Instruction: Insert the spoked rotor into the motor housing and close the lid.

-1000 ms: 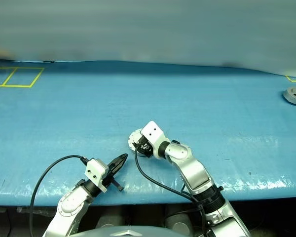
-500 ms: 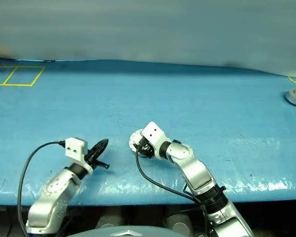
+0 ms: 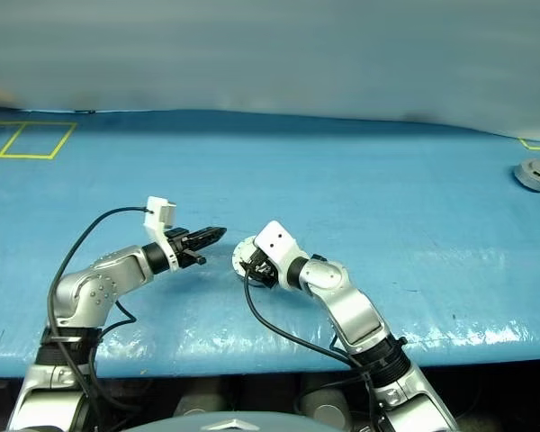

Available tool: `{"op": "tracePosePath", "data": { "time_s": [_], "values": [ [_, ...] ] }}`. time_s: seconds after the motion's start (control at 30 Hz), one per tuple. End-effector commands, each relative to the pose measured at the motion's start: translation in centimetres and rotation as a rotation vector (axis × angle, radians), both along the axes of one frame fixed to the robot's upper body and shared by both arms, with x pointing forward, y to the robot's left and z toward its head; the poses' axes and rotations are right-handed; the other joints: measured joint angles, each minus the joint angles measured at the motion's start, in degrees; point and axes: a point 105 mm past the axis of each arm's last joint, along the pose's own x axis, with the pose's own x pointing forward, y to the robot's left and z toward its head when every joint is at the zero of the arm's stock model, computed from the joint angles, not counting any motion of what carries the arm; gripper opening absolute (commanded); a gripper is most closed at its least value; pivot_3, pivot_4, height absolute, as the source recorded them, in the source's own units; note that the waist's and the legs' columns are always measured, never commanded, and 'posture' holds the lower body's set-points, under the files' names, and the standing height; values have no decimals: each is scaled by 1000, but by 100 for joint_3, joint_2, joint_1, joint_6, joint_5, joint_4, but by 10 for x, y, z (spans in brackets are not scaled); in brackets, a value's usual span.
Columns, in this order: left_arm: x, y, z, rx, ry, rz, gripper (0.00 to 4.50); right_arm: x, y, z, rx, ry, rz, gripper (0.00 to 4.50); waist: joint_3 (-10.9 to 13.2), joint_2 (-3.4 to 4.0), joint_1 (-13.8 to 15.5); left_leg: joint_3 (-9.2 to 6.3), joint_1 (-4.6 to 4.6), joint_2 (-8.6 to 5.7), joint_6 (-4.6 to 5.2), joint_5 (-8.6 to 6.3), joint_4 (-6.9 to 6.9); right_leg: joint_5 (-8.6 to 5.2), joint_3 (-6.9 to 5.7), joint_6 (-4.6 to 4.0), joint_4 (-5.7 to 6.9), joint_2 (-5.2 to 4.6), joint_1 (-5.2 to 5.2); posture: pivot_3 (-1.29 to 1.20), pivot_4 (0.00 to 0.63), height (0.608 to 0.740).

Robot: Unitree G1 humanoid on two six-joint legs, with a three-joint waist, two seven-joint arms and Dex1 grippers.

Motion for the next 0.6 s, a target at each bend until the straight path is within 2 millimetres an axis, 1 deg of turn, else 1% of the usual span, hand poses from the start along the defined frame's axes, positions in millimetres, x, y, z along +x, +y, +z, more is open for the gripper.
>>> {"op": "tracePosePath", "data": {
  "time_s": [0.03,0.1,0.33,0.4,0.5,0.6],
  "values": [
    [2,-8,-2,58,-10,-68,0,-6,-12,-33,-78,114,-48,3038,0,-1,-5,0,0,1,-1,0,0,0,1,0,0,0,-1,0,150,740],
    [3,-9,-8,101,-5,-84,0,-6,-12,-34,-77,116,-50,3038,0,-1,-14,1,-1,0,-1,0,-1,0,3,0,-1,0,-2,0,150,740],
    [4,-15,-13,121,-22,-121,0,-7,-11,-35,-78,116,-51,3038,0,-1,0,1,-2,1,-1,1,-2,0,2,-1,-1,-1,-4,0,150,740],
    [7,-16,-9,113,-57,-110,0,-7,-10,-35,-78,116,-51,3038,-1,-1,1,1,-2,1,-2,1,-2,0,3,0,-1,-1,-4,0,150,740],
    [18,-15,9,47,-121,-50,0,-8,-10,-35,-79,117,-52,3038,-1,-3,12,1,-3,1,-2,1,-1,0,3,0,-1,-2,-4,0,150,740],
    [20,-18,16,40,-139,-56,0,-8,-10,-35,-80,119,-51,3038,-1,-2,11,1,-2,1,-2,1,0,0,3,0,0,-1,-4,0,150,740]
  ]
}}
